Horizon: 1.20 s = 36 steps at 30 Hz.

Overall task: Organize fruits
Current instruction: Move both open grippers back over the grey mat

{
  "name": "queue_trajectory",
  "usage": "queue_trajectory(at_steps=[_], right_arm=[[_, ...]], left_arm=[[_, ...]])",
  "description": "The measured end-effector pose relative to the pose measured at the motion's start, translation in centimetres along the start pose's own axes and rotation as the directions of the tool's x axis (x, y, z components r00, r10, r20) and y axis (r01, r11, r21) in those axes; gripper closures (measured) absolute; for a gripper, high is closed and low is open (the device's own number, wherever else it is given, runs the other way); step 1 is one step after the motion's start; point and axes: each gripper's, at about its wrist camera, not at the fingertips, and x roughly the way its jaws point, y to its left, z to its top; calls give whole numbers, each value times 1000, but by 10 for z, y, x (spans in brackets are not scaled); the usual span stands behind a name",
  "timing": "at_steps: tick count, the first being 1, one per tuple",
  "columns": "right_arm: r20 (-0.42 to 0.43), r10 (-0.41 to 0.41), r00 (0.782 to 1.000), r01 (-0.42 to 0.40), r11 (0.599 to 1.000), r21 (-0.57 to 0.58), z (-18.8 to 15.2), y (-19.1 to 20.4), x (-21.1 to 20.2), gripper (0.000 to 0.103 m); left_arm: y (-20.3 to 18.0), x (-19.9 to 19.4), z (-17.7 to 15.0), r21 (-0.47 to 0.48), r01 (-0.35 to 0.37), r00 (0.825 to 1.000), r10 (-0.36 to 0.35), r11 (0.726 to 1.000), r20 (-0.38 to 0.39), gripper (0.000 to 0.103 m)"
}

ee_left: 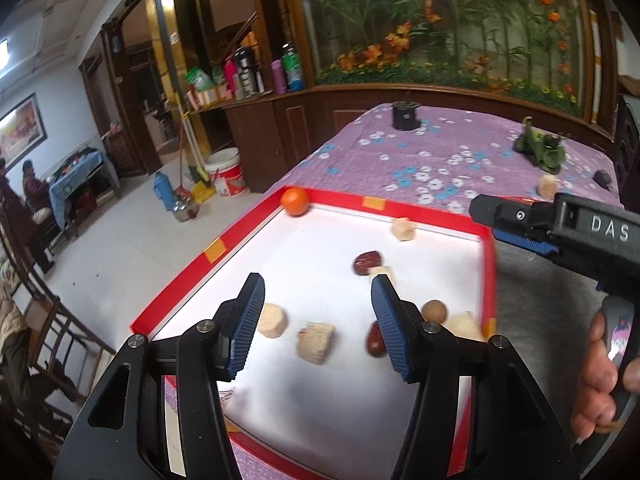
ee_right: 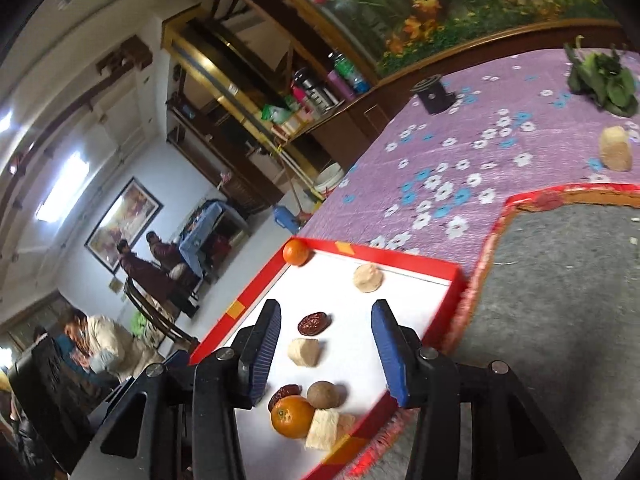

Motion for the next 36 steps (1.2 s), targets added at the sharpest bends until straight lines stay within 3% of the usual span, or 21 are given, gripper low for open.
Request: queue_trajectory(at_steps=[4, 6, 11, 14, 17, 20, 23, 28, 33, 36], right_arm=[[20, -47, 999, 46, 999, 19, 7, -22, -36, 58], [54, -116, 992, 115, 993, 23, 13, -43, -67, 58], [152, -270, 951, 251, 959, 134, 32, -107, -148, 57], [136, -354, 925, 326, 926, 192, 46, -142, -179, 58], [131, -367, 921, 315, 899, 306, 55, -180, -201, 61], [118, -357, 927, 299, 891, 341, 54, -200, -201, 65], [29, -328, 944, 299, 890, 343, 50, -208, -181, 72], [-53, -379, 924, 377, 875, 304, 53, -213, -163, 76], [-57, -443, 895, 442, 863, 242, 53, -207, -160, 81], [-65, -439, 896, 441, 862, 251, 58, -213, -156, 81]], left_arm=[[-13, -10, 2, 28, 27, 1000, -27, 999, 15, 47], [-22, -13, 2, 44, 43, 999, -43, 998, 17, 47], [-56, -18, 10, 100, 107, 994, -109, 989, 9, 47], [-85, -25, 22, 158, 145, 988, -151, 977, 32, 47], [-115, -23, 37, 187, 196, 978, -205, 963, 35, 47], [-144, -12, 47, 197, 245, 968, -252, 949, 13, 47], [-172, 12, 52, 171, 306, 952, -298, 936, -71, 47], [-200, 34, 60, 132, 343, 935, -326, 930, -137, 47], [-227, 47, 77, 130, 367, 922, -342, 921, -180, 47], [-243, 54, 83, 137, 373, 918, -343, 918, -201, 47]])
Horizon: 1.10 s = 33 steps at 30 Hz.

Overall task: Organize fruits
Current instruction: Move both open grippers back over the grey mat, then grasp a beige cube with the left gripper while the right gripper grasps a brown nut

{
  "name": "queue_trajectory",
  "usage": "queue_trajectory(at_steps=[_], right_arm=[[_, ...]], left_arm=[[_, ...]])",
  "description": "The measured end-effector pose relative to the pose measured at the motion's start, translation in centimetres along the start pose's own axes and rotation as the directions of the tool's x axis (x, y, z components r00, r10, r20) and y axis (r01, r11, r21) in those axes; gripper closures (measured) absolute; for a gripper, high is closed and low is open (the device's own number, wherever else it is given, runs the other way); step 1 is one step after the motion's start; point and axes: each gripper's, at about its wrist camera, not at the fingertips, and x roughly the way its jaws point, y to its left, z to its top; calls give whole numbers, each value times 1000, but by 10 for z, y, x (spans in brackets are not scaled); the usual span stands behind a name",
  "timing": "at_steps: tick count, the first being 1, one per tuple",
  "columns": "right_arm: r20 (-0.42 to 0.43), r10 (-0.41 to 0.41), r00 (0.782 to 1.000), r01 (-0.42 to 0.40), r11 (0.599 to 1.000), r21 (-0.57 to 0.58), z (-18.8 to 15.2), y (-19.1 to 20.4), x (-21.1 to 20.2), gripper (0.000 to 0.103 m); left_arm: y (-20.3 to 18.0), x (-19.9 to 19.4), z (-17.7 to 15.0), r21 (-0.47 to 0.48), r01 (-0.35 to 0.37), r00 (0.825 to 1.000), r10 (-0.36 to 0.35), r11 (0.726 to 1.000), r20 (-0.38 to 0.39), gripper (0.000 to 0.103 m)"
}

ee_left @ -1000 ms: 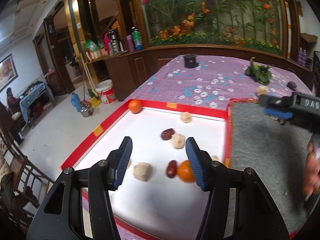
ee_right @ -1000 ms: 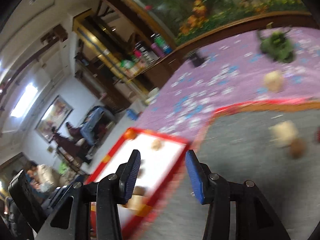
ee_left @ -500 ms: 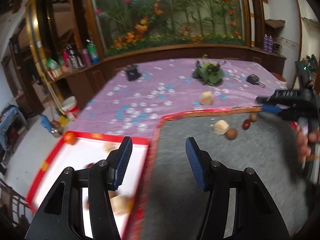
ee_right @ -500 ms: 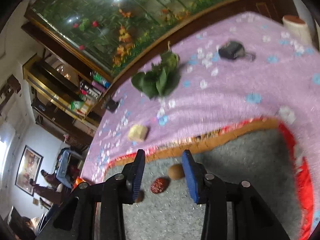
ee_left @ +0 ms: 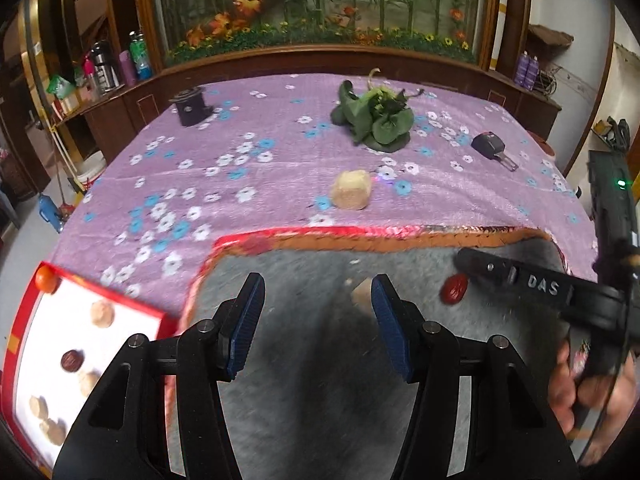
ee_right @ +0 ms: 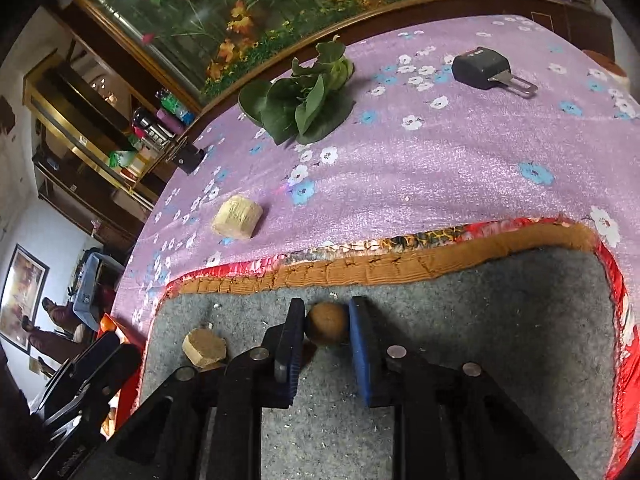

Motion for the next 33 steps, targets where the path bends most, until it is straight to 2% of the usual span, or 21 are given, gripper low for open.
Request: queue_trajectory(at_steps=[6, 8, 11, 16, 19, 23, 25, 28, 31, 33], right_arm=[[-17, 67, 998, -66, 994, 89, 2, -13, 0, 81], [-17, 67, 998, -65, 994, 88, 2, -12, 0, 81], [-14, 66, 998, -64, 994, 89, 1, -11, 0, 81], [-16, 79, 997, -77, 992, 101, 1, -12, 0, 81], [-16, 86, 996, -84, 990, 109, 1, -13, 0, 81], [-15, 84, 996, -82, 991, 107, 1, -13, -1, 81], [-15, 89, 996, -86, 990, 112, 1, -14, 0, 81], [-14, 95, 995, -93, 989, 118, 1, -15, -1, 81], [-13, 97, 995, -95, 988, 120, 1, -16, -1, 81], [-13, 100, 995, -98, 988, 123, 0, -17, -2, 81]], left_arm=[[-11, 32, 8, -20, -33, 997, 32, 999, -67, 47], [-9, 35, 9, -59, -15, 998, 11, 998, -65, 47], [-11, 37, 11, -56, -20, 998, 17, 998, -58, 47], [-4, 24, -1, 26, -45, 998, 46, 999, -34, 45], [12, 17, -17, 74, -116, 991, 121, 990, -64, 45], [36, 1, -33, 50, -114, 991, 117, 992, -61, 45], [38, -3, -34, 74, -119, 991, 123, 990, -47, 45], [28, -2, -33, 134, -106, 993, 112, 985, -37, 45], [7, 4, -31, 229, -31, 998, 44, 973, -49, 44], [-3, 15, -30, 267, -31, 996, 53, 963, -76, 44]])
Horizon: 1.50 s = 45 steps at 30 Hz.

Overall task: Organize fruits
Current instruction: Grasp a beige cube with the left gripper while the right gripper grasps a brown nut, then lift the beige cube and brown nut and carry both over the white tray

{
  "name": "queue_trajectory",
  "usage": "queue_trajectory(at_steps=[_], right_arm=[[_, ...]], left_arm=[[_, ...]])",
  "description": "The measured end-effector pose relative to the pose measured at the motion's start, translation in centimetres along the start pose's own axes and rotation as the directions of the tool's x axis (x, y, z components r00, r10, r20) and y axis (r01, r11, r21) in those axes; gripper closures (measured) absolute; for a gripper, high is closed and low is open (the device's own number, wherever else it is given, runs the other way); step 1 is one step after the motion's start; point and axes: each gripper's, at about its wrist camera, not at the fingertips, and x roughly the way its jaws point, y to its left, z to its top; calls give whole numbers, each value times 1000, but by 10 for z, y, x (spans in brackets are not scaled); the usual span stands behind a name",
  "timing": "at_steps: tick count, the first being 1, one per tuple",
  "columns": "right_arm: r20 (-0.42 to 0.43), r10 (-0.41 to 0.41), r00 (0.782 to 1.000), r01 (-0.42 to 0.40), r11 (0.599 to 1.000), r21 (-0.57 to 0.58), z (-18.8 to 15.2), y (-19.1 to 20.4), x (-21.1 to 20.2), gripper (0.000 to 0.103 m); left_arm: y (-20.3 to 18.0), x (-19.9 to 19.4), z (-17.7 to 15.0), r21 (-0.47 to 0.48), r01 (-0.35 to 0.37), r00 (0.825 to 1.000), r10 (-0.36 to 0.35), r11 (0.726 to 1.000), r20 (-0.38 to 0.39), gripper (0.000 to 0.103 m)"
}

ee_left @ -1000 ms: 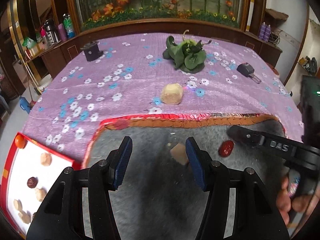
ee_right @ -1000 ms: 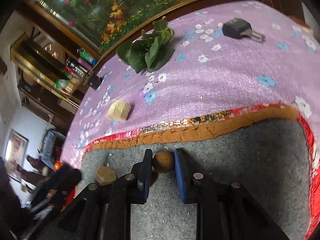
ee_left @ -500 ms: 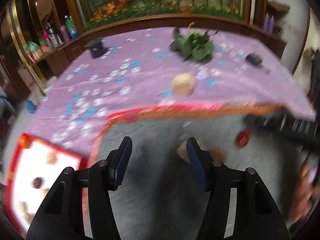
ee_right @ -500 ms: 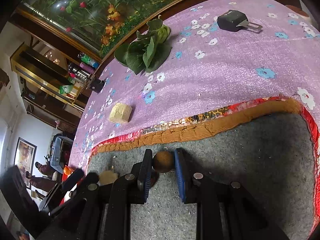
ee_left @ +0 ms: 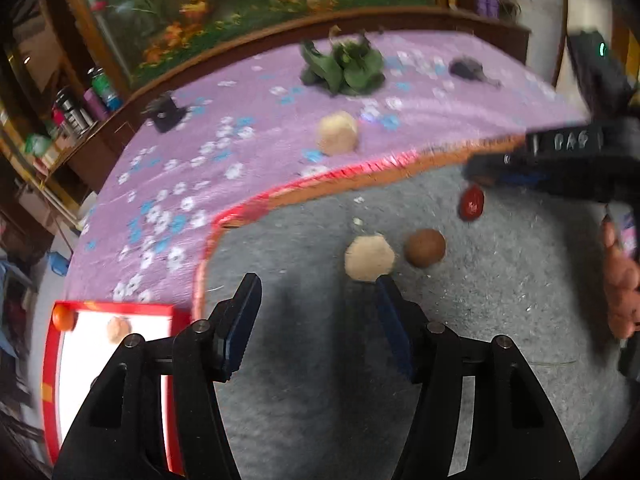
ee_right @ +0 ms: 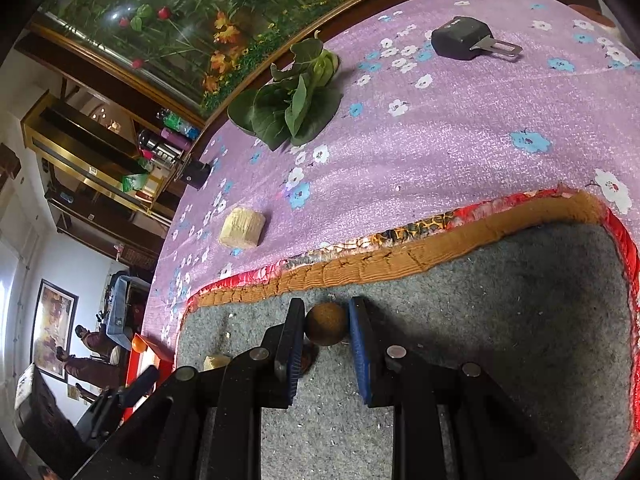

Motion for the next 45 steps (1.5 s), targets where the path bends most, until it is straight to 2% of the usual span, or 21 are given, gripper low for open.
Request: queue_trajectory(at_steps=[3, 5, 12, 15, 19, 21, 24, 25, 36, 41, 45], right_arm=[[0, 4, 1000, -4, 1000, 3, 0, -1, 0, 81], [1, 2, 1000, -2, 1000, 2, 0, -1, 0, 81], [3, -3, 1000, 3, 1000, -4, 0, 1, -1, 81], [4, -3, 1000, 3, 1000, -4, 0, 1, -1, 81], [5, -4, 1000, 4, 1000, -5, 0, 1, -1, 81], [5, -4, 1000, 4, 1000, -5, 0, 1, -1, 81], [5, -8, 1000, 8, 1000, -8, 0, 1, -2, 81], [6, -9, 1000, 9, 1000, -9, 0, 2, -2, 81], [1, -9, 1000, 9, 1000, -1, -2, 4, -4, 81], [19, 23, 1000, -23, 1000, -9, -3, 7, -8, 81], [56, 44, 997, -42, 998, -45, -6, 17, -14, 81]], left_arm=[[-4, 12, 5, -3, 32, 999, -32, 999, -16, 44], [-4, 13, 10, -17, 63, 998, -63, 998, 7, 37], [-25, 25, 15, 61, 83, 996, -83, 995, 7, 37], [-17, 29, 17, 16, 117, 993, -117, 993, 0, 37], [-14, 31, 20, -22, 150, 989, -150, 988, 3, 47], [-17, 31, 21, -21, 145, 989, -145, 989, 12, 52], [-17, 27, 23, -33, 167, 986, -166, 985, 31, 71], [-17, 27, 25, -46, 184, 983, -183, 982, 27, 71], [-10, 16, 15, -106, 179, 983, -173, 978, 60, 71], [-3, -23, -5, -112, 130, 983, -113, 985, 142, 71], [10, -61, -26, -155, 73, 975, -38, 985, 218, 71]])
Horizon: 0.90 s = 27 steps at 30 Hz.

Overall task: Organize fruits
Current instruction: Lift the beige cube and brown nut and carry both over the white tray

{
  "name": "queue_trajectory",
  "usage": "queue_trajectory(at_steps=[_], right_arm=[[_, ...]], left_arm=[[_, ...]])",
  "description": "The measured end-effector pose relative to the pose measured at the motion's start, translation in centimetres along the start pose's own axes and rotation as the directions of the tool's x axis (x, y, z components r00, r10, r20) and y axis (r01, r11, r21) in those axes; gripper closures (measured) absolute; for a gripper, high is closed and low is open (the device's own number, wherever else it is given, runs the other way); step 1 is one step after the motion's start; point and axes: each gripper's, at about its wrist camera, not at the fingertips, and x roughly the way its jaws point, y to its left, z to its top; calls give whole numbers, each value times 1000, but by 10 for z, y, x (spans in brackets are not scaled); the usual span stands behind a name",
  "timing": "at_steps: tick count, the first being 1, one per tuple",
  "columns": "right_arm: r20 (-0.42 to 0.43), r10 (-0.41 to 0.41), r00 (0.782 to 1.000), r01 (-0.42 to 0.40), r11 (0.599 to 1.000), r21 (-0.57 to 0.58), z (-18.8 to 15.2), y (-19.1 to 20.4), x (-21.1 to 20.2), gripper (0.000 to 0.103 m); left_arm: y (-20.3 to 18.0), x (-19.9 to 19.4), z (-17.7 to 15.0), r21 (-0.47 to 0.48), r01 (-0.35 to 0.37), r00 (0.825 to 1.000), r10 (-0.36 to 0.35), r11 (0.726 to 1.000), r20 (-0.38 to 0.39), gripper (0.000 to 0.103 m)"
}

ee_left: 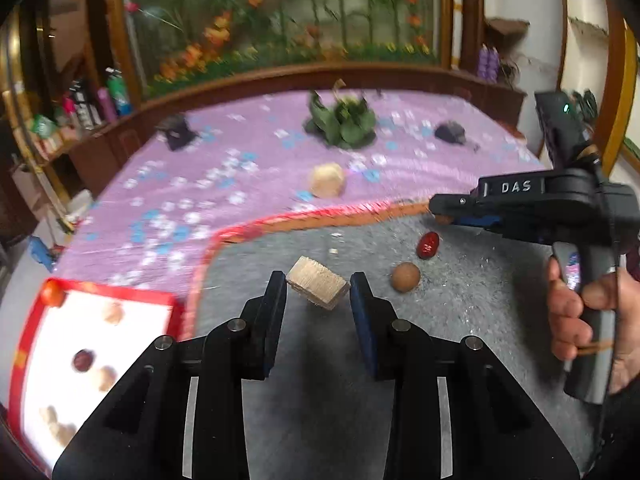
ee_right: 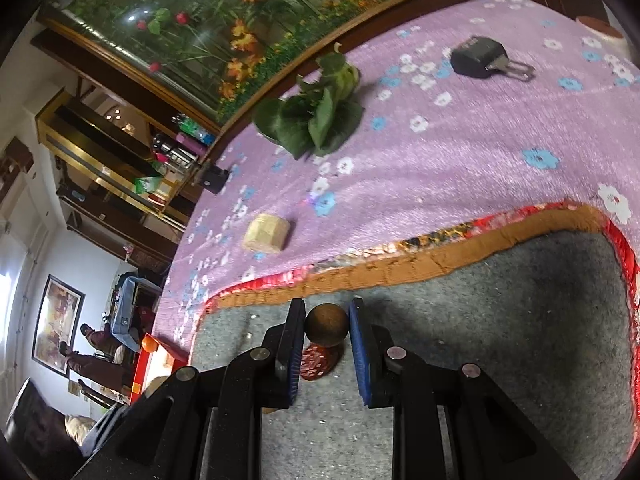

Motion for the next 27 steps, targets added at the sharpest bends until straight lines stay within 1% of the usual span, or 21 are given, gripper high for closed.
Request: queue_trajectory(at_steps=[2, 4, 7, 9, 12, 15, 16, 18, 21, 24, 27], right_arm=[[24, 10, 1000, -10, 1000, -18, -1, 4, -4, 81], [61, 33, 998, -30, 998, -47, -3, 10, -10, 81], [119, 68, 991, -55, 993, -109, -8, 21, -21, 81], [127, 99, 987, -81, 987, -141, -12, 28, -24, 81], [136, 109, 985, -83, 980, -184, -22, 47, -29, 82], [108, 141, 984, -112, 964, -242, -38, 80, -31, 82], [95, 156, 983, -126, 956, -266, -46, 94, -30, 82], [60, 204, 977, -178, 938, -299, -63, 122, -27, 82], [11, 265, 964, -246, 911, -331, -90, 159, -18, 82], [-50, 321, 946, -318, 885, -340, -117, 189, -2, 82], [-104, 344, 933, -358, 869, -342, -139, 206, 14, 82]], left_arm=[[7, -18, -5, -15, -41, 998, 41, 999, 40, 71], [18, -39, -10, -41, -82, 993, 86, 996, 82, 71], [34, -63, -16, -84, -117, 984, 126, 990, 123, 71], [43, -77, -19, -97, -149, 975, 162, 984, 149, 71], [60, -95, -25, -115, -182, 964, 200, 977, 176, 71], [79, -108, -30, -146, -198, 956, 224, 969, 189, 71], [87, -113, -33, -163, -212, 951, 242, 963, 192, 71], [98, -118, -39, -189, -227, 946, 262, 955, 191, 71], [114, -122, -47, -226, -237, 942, 280, 945, 185, 71], [130, -126, -55, -256, -259, 935, 309, 931, 176, 71], [145, -126, -64, -280, -290, 926, 342, 915, 160, 71]])
